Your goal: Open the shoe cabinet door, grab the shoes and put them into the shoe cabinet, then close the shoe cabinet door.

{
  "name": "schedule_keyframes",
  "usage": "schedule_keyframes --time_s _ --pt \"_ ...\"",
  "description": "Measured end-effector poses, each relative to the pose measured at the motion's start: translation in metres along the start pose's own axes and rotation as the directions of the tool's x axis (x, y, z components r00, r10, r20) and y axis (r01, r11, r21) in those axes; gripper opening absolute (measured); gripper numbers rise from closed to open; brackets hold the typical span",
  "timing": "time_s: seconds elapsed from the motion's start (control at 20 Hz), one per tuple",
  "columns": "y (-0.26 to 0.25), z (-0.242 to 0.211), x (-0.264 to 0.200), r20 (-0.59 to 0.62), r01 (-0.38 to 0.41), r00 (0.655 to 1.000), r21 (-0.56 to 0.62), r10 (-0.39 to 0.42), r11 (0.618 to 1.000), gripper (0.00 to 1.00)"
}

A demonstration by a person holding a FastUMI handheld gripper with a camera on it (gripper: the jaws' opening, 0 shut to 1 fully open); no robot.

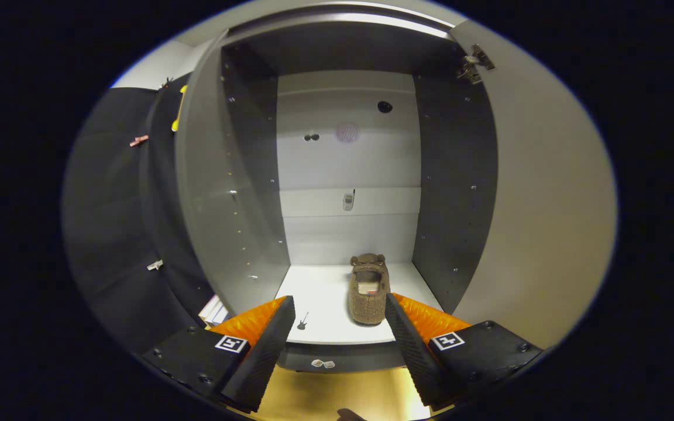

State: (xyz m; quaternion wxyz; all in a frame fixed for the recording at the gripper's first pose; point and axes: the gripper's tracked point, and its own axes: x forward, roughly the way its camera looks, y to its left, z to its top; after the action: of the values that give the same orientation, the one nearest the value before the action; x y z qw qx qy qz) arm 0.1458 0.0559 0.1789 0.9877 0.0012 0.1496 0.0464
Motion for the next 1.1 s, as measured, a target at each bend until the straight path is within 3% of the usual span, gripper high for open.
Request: schedule_keyframes --time_s 0.55,1.1 --pt "-0.012 -0.014 -0.126 0.098 -0.001 0.995 0.023 -0.001 1.000 0.97" --pt "-0.102 -0.021 -0.278 0.149 0.012 0.989 0.055 -0.020 0.998 0.97"
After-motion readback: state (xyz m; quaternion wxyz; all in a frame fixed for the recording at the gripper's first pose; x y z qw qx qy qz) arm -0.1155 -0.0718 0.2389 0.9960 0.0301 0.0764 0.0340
